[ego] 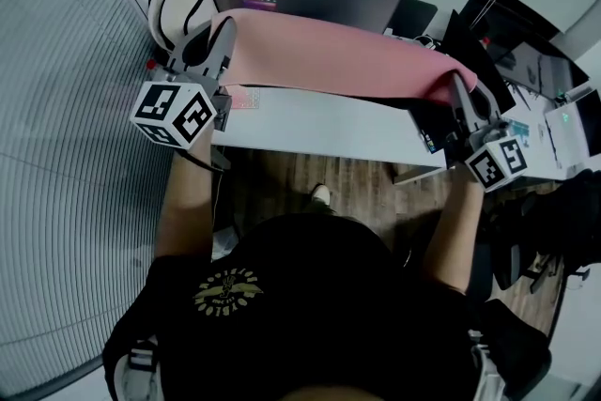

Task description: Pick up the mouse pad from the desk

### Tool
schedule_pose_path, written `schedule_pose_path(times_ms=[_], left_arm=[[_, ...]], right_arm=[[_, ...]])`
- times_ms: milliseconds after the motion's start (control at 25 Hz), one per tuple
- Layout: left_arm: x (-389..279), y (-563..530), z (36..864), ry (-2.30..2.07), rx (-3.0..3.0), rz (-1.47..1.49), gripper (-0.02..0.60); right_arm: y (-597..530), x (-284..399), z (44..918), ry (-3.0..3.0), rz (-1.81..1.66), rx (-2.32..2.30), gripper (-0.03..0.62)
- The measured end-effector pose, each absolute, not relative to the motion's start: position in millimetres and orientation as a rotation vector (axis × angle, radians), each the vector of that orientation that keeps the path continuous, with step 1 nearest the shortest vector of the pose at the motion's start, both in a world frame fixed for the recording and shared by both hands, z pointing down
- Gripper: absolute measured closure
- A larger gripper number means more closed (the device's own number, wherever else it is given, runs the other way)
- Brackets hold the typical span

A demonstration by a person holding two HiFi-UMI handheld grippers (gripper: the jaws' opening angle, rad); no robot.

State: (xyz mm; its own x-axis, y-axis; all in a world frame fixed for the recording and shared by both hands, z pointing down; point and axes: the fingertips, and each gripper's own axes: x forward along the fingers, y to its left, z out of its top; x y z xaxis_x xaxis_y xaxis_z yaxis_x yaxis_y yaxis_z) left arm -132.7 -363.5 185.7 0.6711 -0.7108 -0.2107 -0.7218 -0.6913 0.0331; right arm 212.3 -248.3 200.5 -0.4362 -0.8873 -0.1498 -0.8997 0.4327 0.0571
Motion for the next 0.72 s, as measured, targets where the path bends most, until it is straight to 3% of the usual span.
schedule_pose_path(times_ms=[720], left_arm=[[-121.5, -330.3, 188.6, 1.149, -2.866, 0.293, 0.555]], right_arm=[[-206.1, 219.7, 201.9, 2.537, 0.158, -1.648, 0.577]])
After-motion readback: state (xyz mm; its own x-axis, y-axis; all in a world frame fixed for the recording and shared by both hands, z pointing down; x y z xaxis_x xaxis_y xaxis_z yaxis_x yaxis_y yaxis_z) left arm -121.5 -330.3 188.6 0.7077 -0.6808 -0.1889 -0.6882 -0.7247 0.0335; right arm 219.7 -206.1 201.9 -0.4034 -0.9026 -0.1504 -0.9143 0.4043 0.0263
